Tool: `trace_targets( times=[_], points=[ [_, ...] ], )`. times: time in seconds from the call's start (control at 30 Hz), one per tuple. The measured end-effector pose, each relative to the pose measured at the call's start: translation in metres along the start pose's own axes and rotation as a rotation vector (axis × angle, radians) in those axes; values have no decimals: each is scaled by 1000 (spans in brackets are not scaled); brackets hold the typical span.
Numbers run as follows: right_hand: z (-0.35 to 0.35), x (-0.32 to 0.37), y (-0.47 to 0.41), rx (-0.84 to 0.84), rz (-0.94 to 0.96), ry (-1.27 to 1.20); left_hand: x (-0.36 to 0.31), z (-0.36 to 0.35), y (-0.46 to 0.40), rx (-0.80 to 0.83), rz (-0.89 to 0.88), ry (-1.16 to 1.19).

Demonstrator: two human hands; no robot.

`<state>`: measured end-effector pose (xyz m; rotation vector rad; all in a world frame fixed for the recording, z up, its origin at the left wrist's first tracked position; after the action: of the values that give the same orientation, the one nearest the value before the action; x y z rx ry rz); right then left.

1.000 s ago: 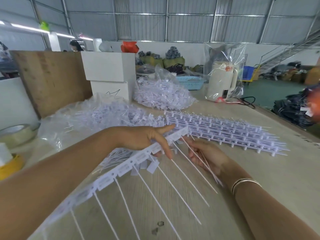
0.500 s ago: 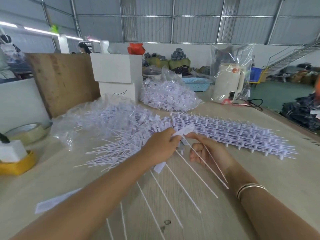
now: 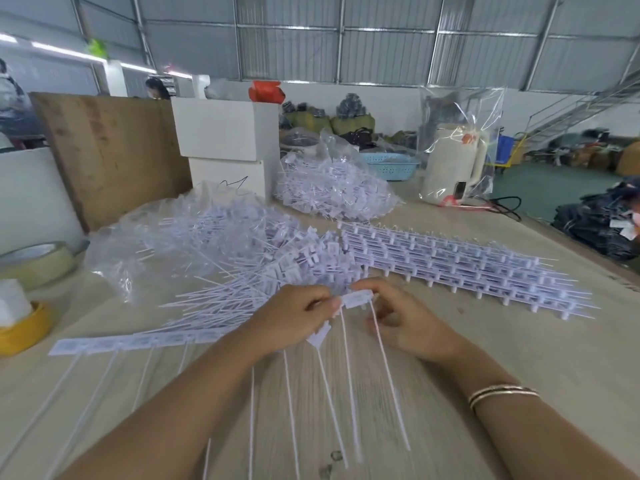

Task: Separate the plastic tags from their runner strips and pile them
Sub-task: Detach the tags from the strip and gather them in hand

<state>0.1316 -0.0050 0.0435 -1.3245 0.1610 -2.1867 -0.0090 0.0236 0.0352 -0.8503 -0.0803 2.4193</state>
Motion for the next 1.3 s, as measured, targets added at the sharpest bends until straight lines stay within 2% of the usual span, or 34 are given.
trace_targets(
  times=[0.07,0.2,0.43,0.63,0.7,0.77,0.83,0.97,1.07,1.2,1.3],
  points=[
    [-2,0,-1,4,25,67,0,-1,2,-21,-26,-22],
    [5,1,-1,-102,84,155,-7,-8,4,2,-108,-91],
    [1,-2,-1,-101,-13,-115,-12,-7,5,10,-158,-93],
    [3,6,-2,-139,-25,-225,-21,-5,7,5,-181,-99],
    [15,2,0,-263,-61,-303,-24,-1,9,-2,-209,-56],
    [42,-8,10,-472,-94,-378,-25,3,13,-5,-220,-16],
    [57,-11,17,-524,-102,-313,-22,10,14,-27,-211,22],
    [29,-9,4,-202,-119,-47,-21,19,13,-67,-191,-1],
    [5,-7,-1,-17,-106,23,-24,22,14,-97,-185,-37],
    [-6,-13,0,89,-132,43,-19,23,11,-142,-168,-120],
    [-8,-15,0,96,-152,29,-14,15,9,-91,-137,-155]
  ],
)
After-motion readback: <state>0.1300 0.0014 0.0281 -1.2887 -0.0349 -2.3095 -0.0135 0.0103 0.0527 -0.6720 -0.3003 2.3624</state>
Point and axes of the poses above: each hand's wrist, its own y-axis away from the middle knuckle, its own z-axis out of the back of the hand, x = y × z, the point moved 8 cm from there along -y, towards the middle knuckle, and after that the axes turned 9 degrees about -y, right-handed, at the moved point
